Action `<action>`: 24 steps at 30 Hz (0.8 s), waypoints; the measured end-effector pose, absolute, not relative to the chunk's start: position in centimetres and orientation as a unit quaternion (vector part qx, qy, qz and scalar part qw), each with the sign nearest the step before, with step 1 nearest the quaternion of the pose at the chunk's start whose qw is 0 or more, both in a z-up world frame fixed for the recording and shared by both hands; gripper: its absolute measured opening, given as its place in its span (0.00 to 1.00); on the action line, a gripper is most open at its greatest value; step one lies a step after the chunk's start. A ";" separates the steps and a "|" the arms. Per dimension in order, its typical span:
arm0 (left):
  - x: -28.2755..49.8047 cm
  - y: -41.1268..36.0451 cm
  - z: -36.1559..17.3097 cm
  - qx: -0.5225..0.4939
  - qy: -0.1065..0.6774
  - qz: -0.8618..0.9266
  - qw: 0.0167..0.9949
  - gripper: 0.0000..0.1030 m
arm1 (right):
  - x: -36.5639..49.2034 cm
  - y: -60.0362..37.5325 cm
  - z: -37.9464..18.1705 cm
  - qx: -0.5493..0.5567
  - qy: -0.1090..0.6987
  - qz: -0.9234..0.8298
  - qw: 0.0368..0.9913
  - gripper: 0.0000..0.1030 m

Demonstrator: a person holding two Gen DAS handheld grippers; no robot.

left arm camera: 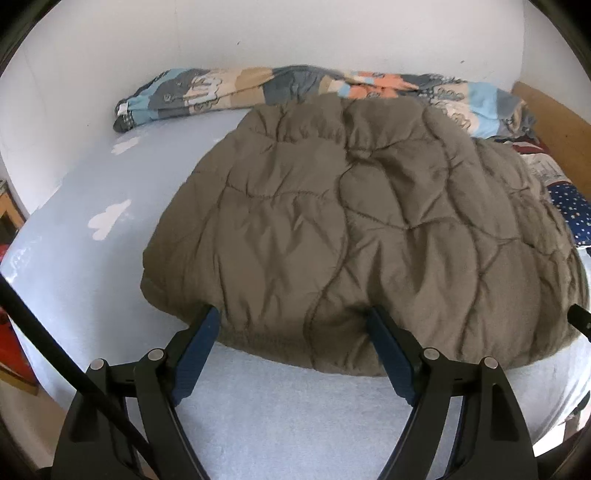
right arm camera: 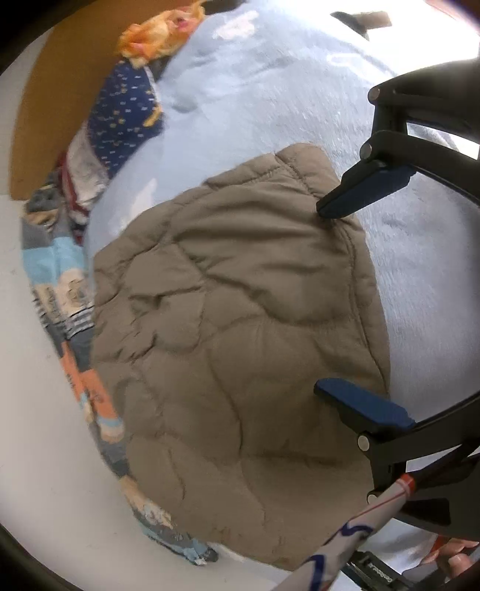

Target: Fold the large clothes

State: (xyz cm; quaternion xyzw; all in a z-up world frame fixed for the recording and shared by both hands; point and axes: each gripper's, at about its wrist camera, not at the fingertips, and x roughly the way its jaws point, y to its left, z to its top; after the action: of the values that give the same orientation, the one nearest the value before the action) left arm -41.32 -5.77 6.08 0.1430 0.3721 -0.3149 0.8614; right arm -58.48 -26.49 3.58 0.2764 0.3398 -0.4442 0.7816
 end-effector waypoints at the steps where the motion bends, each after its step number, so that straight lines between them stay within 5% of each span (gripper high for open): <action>1: -41.6 -5.6 6.4 0.143 0.367 -0.319 0.862 0.79 | -58.3 -25.8 4.1 0.262 0.336 -0.447 0.786 0.89; 20: -50.9 0.0 14.1 0.117 0.264 -0.391 0.874 0.79 | -58.3 -12.5 11.5 0.132 0.278 -0.433 0.847 0.89; 24: -52.4 1.7 16.1 0.111 0.232 -0.385 0.886 0.86 | -58.5 -10.9 12.6 0.134 0.277 -0.415 0.856 0.89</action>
State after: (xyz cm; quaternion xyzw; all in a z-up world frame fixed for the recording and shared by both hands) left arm -52.43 1.72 16.11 0.1110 0.2325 -0.3847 0.8863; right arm -58.46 -10.85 12.64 0.1337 0.2765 -0.4151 0.8564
